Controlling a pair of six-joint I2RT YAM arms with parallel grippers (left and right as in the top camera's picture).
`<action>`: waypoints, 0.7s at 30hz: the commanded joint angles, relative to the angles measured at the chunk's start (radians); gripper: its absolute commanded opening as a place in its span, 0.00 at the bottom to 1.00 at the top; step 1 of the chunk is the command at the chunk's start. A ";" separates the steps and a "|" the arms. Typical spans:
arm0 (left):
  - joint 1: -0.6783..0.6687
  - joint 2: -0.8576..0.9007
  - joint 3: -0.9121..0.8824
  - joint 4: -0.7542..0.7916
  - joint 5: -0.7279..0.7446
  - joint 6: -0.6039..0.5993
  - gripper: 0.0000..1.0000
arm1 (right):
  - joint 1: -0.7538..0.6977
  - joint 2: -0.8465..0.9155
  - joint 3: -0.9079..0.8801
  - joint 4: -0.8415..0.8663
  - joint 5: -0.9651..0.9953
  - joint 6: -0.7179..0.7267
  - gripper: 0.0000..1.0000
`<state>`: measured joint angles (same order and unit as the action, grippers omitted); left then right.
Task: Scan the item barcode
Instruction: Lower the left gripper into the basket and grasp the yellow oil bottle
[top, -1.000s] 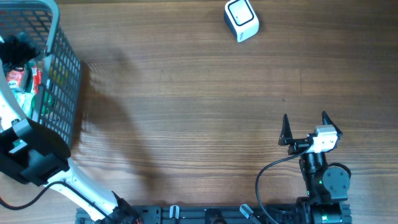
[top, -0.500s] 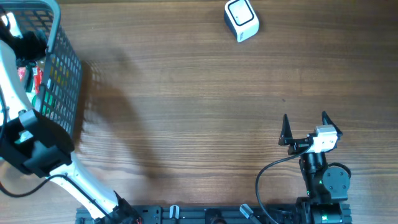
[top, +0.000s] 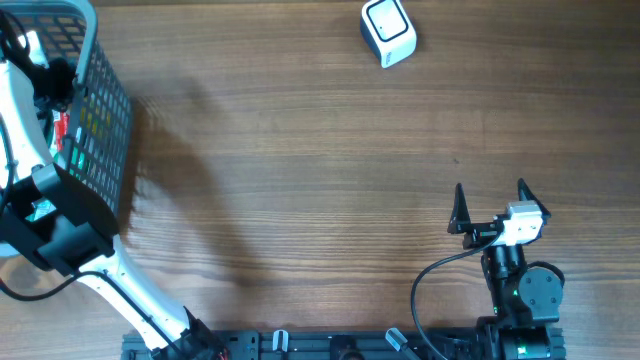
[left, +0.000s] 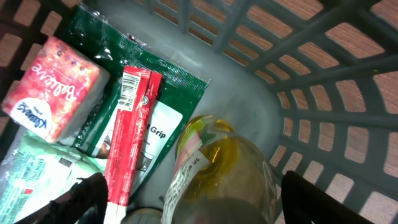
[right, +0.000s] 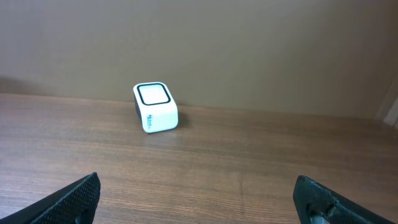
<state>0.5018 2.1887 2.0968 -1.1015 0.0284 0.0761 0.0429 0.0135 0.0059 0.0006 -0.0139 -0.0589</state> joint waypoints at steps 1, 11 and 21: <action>-0.006 0.016 0.011 -0.002 0.011 0.007 0.65 | -0.003 -0.003 -0.001 0.006 0.020 -0.018 1.00; -0.006 0.016 0.011 -0.002 0.012 0.006 0.33 | -0.003 -0.003 -0.001 0.006 0.020 -0.017 1.00; -0.006 0.002 0.011 0.002 0.012 0.004 0.13 | -0.003 -0.003 -0.001 0.006 0.020 -0.018 1.00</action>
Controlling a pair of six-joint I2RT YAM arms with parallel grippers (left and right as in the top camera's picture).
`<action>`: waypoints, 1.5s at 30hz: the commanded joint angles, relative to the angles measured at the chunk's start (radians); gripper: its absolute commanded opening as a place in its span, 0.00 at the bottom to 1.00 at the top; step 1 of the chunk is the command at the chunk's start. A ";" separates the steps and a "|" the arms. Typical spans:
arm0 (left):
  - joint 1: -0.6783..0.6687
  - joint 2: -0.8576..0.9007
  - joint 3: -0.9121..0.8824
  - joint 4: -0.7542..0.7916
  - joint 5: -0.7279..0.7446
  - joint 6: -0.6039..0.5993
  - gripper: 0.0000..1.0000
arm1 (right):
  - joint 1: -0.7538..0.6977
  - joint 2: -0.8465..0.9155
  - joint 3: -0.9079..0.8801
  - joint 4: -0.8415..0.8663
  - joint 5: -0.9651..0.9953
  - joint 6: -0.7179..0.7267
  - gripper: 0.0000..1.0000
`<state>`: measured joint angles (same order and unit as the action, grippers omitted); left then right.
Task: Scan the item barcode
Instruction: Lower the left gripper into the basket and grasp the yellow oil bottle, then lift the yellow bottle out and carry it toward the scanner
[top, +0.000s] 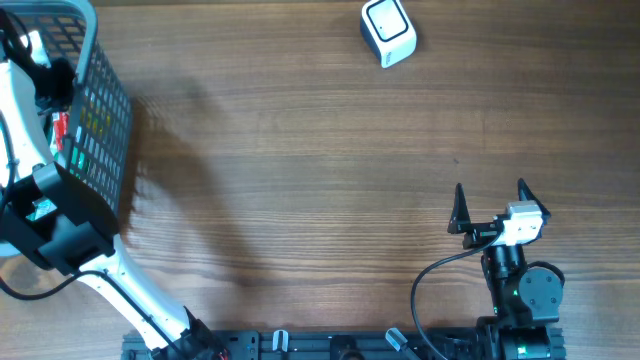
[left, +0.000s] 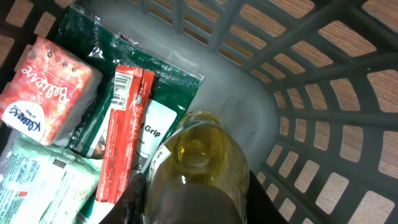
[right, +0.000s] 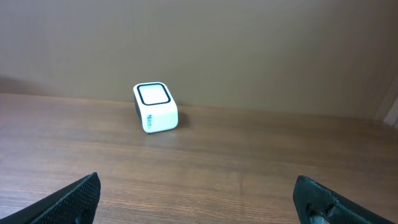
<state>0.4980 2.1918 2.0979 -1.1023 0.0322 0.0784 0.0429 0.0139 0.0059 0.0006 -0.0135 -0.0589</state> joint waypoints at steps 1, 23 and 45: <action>-0.003 -0.008 0.010 0.006 0.008 -0.005 0.13 | -0.003 -0.004 -0.001 0.006 0.019 -0.018 1.00; -0.003 -0.387 0.010 0.071 -0.038 -0.051 0.04 | -0.003 -0.004 -0.001 0.006 0.019 -0.018 1.00; -0.211 -0.861 0.010 -0.031 0.308 -0.192 0.04 | -0.003 -0.004 -0.001 0.006 0.019 -0.018 1.00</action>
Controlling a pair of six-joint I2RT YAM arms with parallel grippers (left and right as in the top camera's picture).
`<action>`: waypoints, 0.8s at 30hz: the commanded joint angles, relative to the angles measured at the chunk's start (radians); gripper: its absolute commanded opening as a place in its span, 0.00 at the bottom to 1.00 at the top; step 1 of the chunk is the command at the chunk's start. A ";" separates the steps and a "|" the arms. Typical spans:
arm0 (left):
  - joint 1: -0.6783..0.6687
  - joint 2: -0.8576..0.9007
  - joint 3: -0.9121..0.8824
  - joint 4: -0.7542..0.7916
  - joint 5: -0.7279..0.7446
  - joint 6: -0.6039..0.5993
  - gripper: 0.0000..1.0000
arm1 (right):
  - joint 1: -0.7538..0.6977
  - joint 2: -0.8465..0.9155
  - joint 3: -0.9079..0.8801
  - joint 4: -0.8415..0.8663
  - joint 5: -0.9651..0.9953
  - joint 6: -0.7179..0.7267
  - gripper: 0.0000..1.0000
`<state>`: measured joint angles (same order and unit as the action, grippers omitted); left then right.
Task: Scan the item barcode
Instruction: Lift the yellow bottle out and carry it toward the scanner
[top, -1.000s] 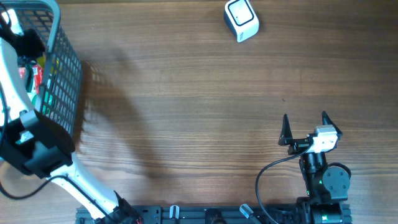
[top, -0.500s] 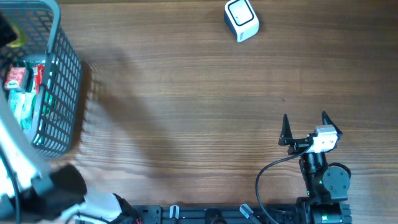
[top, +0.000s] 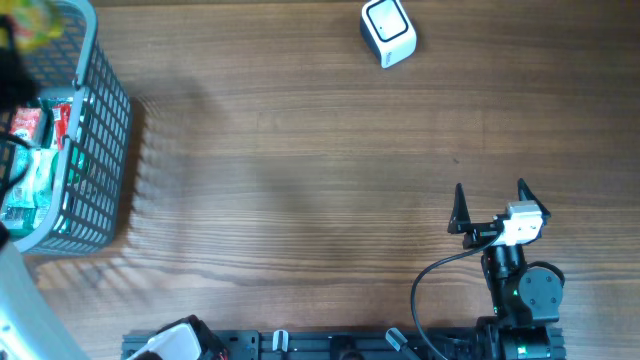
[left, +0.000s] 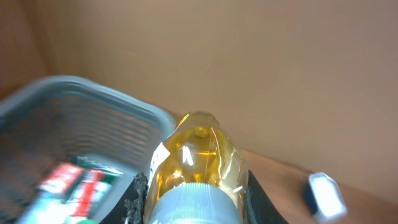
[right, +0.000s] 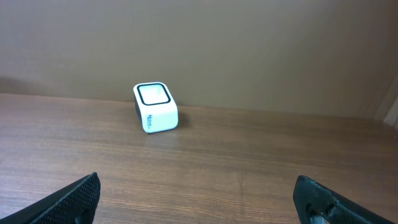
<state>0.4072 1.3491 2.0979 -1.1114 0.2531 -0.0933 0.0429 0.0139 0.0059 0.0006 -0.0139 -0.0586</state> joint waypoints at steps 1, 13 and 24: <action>-0.172 -0.013 0.010 -0.039 0.085 -0.021 0.04 | -0.003 -0.004 -0.001 0.006 0.020 -0.018 1.00; -0.727 0.259 0.010 -0.127 -0.356 -0.316 0.04 | -0.003 -0.004 -0.001 0.006 0.020 -0.018 1.00; -0.785 0.520 0.010 -0.293 -0.604 -0.578 0.04 | -0.003 -0.004 -0.001 0.006 0.020 -0.018 1.00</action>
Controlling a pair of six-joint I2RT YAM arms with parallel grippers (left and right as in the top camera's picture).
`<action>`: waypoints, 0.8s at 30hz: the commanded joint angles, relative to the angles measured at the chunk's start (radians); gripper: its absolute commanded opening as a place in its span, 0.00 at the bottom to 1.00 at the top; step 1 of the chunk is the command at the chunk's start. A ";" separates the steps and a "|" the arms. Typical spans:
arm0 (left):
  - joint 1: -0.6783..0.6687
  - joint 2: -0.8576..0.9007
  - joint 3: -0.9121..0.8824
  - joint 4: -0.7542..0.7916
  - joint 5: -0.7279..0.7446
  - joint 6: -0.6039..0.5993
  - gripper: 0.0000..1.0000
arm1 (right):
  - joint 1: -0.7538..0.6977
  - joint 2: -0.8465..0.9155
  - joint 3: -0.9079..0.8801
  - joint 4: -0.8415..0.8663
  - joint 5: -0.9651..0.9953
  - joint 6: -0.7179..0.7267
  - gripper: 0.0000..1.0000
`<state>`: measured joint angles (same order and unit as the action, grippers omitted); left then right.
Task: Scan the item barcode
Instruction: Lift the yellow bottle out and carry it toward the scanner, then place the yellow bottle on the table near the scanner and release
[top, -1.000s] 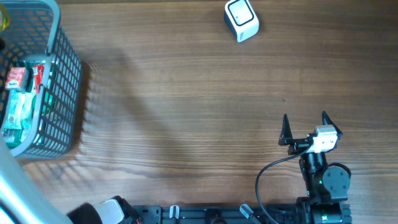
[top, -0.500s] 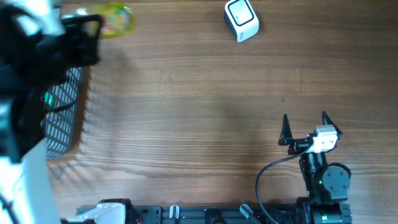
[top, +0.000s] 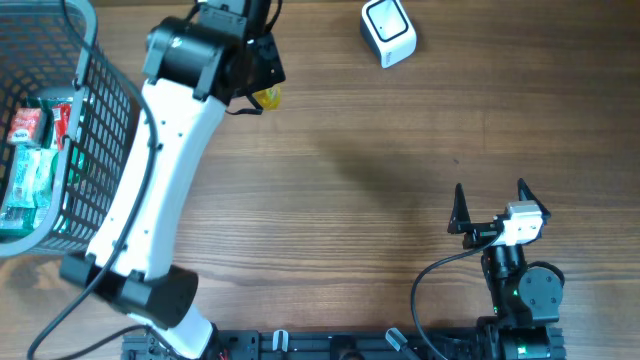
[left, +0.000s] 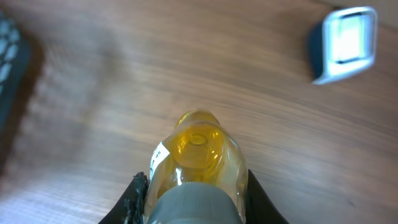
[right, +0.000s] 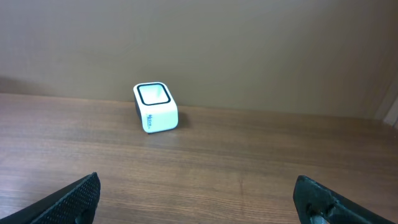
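A clear bottle of yellow liquid (left: 198, 155) with a pale cap sits between the fingers of my left gripper (left: 194, 199), which is shut on it. In the overhead view only the bottle's yellow end (top: 266, 97) shows under the left arm, over the table at the back. The white barcode scanner (top: 387, 31) stands at the back, right of the bottle, and shows too in the left wrist view (left: 344, 43) and the right wrist view (right: 155, 107). My right gripper (top: 489, 205) is open near the front right, nothing between its fingers.
A grey mesh basket (top: 105, 120) stands at the far left, holding a red packet (top: 27, 124) and pale green packs (top: 25, 180). The left arm (top: 160, 170) stretches from the front edge across to the back.
My left gripper with the bottle has moved from over the basket's far corner to the right, out over the table near the scanner. The right arm has not moved.
My left gripper was open inside the basket around the bottle lying among the packets. Then it was shut on the bottle in the basket. Later it held the bottle above the basket, and now over the table left of the scanner.
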<state>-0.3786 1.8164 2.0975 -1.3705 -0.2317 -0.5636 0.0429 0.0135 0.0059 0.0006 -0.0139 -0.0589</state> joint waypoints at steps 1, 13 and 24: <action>0.000 0.072 0.010 -0.049 -0.122 -0.107 0.04 | -0.003 -0.003 -0.001 0.006 0.020 -0.018 1.00; -0.146 0.260 -0.030 -0.123 -0.365 0.010 0.04 | -0.003 -0.003 -0.001 0.006 0.020 -0.017 1.00; -0.275 0.271 -0.402 0.151 -0.470 0.123 0.04 | -0.003 -0.003 -0.001 0.006 0.019 -0.018 1.00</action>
<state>-0.6384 2.0827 1.7954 -1.2617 -0.6128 -0.4679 0.0429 0.0135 0.0059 0.0006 -0.0139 -0.0586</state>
